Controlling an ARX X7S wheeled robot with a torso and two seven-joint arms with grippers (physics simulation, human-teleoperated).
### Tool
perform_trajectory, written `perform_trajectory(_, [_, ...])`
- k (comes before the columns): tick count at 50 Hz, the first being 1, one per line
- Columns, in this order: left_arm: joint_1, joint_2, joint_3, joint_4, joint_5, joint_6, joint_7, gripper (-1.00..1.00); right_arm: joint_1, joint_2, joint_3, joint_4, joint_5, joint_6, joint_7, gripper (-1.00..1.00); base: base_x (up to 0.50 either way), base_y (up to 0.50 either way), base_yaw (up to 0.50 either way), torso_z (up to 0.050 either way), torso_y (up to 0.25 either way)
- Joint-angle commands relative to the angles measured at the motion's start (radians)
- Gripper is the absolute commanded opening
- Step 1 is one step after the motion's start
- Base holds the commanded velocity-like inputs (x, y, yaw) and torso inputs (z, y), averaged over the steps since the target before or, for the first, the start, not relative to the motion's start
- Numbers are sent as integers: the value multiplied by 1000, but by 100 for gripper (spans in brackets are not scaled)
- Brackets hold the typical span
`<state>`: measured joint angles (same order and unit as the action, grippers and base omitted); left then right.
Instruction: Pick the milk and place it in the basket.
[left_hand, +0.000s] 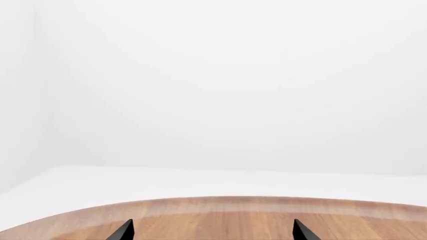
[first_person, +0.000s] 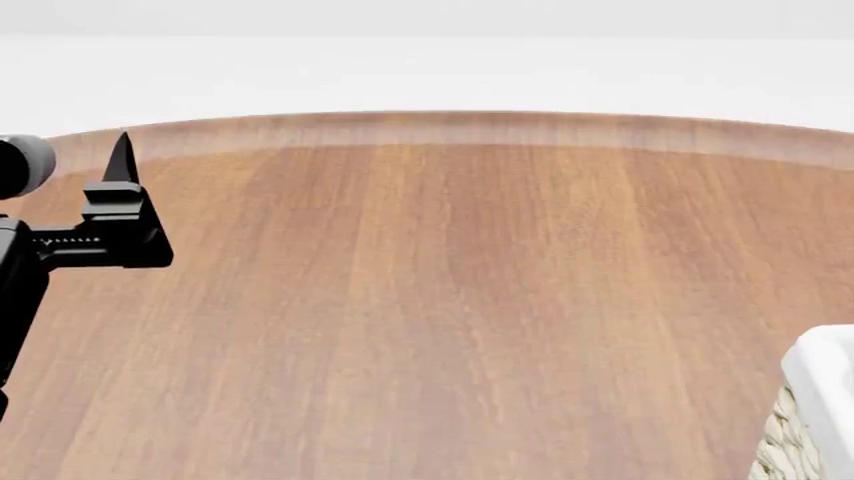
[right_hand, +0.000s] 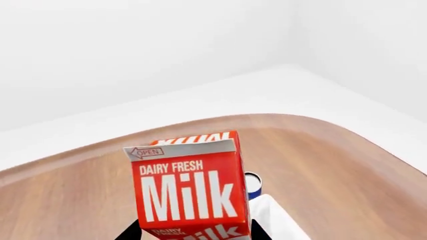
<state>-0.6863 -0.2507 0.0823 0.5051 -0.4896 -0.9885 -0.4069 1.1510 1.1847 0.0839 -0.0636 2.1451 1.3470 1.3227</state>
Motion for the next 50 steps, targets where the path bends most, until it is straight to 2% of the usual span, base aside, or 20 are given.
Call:
perform_trajectory(1, [2, -2, 4, -1, -4, 4, -3, 100, -55, 41, 91, -10, -53, -1, -24, -100, 0, 0, 0, 0, 0])
perform_trajectory(10, [1, -4, 9, -5, -5, 8, -6, 100, -110, 23, 158, -13, -146, 4, -67, -100, 0, 0, 0, 0, 1])
perform_trajectory(32, [13, -12, 21, -15, -5, 27, -11, 100, -166, -60, 166, -17, -356, -18, -215, -100, 0, 0, 0, 0, 1])
perform_trajectory(40, [14, -14, 23, -16, -7, 29, -13, 100, -259, -62, 246, -7, -376, -41, -217, -100, 0, 0, 0, 1, 1])
perform_trajectory(50, [15, -16, 28, -20, -8, 34, -16, 100, -264, -63, 228, 23, -313, -51, -158, -100, 0, 0, 0, 0, 1])
